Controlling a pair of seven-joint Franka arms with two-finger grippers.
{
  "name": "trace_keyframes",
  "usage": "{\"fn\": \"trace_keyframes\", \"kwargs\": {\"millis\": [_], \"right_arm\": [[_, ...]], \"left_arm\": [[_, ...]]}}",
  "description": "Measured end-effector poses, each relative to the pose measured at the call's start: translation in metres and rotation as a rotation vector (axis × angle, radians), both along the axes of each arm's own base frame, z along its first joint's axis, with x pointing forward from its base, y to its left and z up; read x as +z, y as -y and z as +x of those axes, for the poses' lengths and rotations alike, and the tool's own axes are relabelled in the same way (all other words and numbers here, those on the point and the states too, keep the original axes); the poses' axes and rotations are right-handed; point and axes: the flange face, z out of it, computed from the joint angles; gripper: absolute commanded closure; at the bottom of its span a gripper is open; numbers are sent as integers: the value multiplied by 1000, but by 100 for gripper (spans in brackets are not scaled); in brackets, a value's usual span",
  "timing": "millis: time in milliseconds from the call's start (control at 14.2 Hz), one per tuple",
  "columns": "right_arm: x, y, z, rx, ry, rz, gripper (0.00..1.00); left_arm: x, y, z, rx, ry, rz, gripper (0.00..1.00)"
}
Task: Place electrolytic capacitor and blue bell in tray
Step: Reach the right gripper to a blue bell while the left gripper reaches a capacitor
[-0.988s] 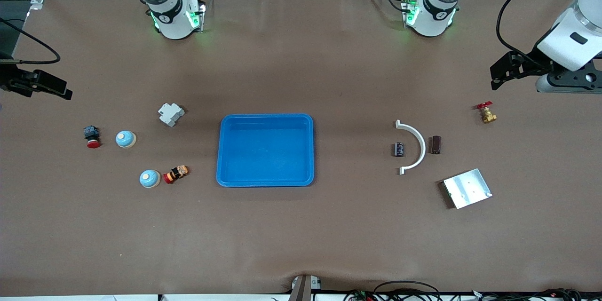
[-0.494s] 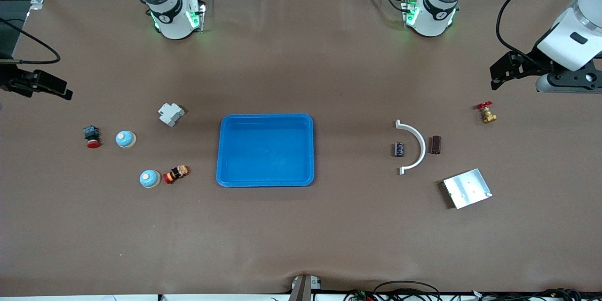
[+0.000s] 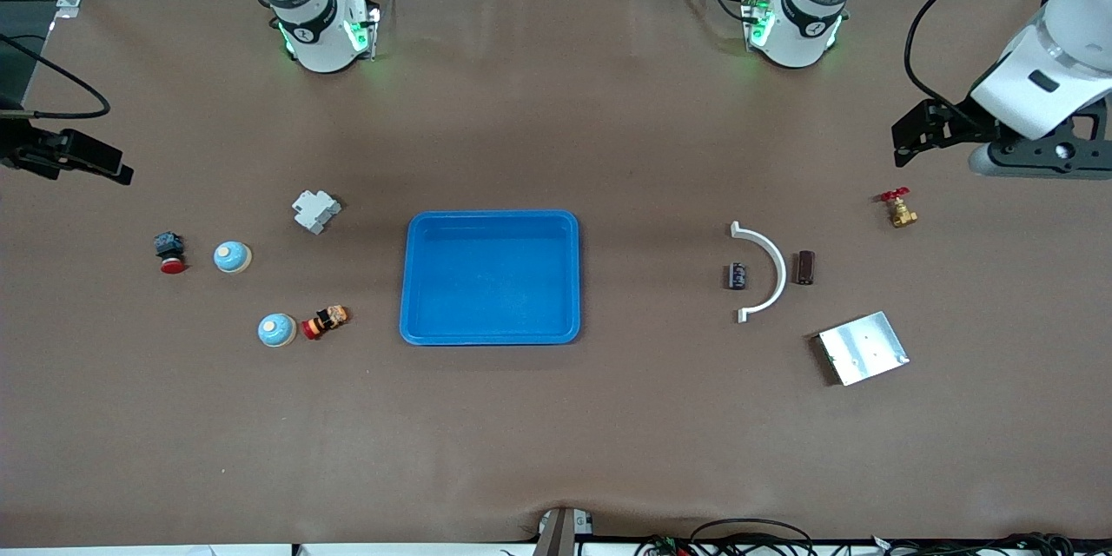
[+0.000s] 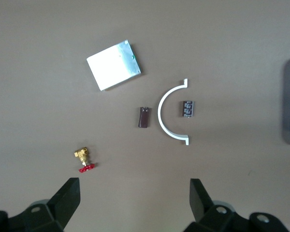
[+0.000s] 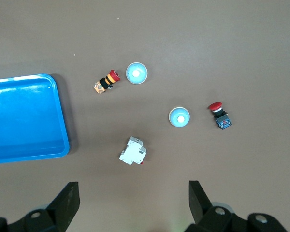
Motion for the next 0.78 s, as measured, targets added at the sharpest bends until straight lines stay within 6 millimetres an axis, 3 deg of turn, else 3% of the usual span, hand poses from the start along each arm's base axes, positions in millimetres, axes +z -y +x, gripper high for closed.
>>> {"fn": "trace_keyframes", "kwargs": {"millis": [353,494,635,776], "right_arm": [[-2,16,6,-29,35,-1,0],[-15,24,19,-42,58,0,0],[-50,30,39,-52,56,2,0],[-101,41,62,-58,35,3,0]], "left_arm": [[-59,4,7,-9,-24,2,0],[-85,4,9,-11,-17,0,0],[-111,4,9,-12,-6,-2,0],[-140,3,8,-14,9,-6,0]]}}
